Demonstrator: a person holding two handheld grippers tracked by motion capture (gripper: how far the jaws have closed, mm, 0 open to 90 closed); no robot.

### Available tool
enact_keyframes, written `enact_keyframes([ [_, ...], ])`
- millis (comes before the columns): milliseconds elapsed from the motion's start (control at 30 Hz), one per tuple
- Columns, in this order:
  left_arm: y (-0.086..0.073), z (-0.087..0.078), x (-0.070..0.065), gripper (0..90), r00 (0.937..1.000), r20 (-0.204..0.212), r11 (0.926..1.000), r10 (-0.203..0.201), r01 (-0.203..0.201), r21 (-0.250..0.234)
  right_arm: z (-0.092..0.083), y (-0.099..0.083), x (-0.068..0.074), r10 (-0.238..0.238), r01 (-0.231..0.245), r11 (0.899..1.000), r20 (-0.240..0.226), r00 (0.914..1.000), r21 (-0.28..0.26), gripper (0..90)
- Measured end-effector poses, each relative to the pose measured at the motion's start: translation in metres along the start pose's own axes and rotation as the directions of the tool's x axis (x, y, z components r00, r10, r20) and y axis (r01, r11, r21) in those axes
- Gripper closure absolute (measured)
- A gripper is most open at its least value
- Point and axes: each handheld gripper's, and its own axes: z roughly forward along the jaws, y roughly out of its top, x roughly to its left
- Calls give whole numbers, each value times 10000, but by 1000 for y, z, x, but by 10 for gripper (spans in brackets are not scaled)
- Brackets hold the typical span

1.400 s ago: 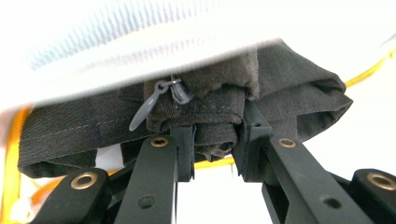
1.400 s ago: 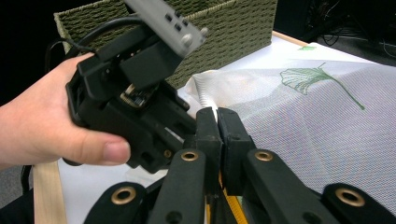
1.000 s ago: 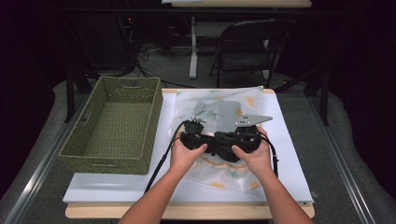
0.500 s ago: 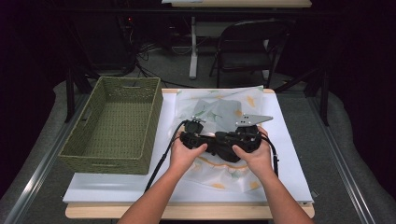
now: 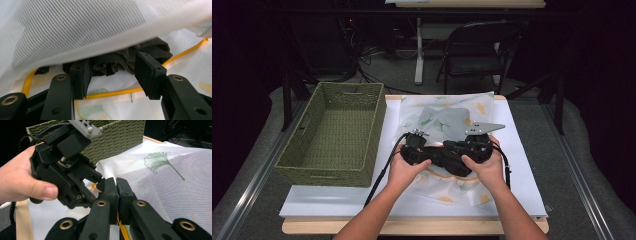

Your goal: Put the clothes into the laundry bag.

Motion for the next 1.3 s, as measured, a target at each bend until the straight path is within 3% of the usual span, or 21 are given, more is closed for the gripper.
enact_keyframes([
  [367, -9, 8, -2, 397, 9997, 227, 9995, 51, -59, 325, 1, 0, 1, -30, 30, 10000, 4, 10000, 33, 883],
  [600, -8, 18, -5, 396, 9999, 101, 9992, 139, -143, 369, 0, 0, 1, 16, -16, 10000, 2, 10000, 27, 883],
  [667, -7, 21, -4, 433, 9999, -49, 9993, 144, -143, 332, 0, 0, 1, -22, 22, 10000, -2, 10000, 31, 883],
  [1067, -7, 30, 1, 713, 9996, 103, 9988, -259, 255, 407, -1, -1, 1, -48, 48, 10000, 13, 10000, 54, 883],
  [1300, -4, 28, -1, 782, 9995, 179, 9996, -244, 242, 126, -2, -1, 2, -74, 74, 9999, 13, 10000, 72, 883],
])
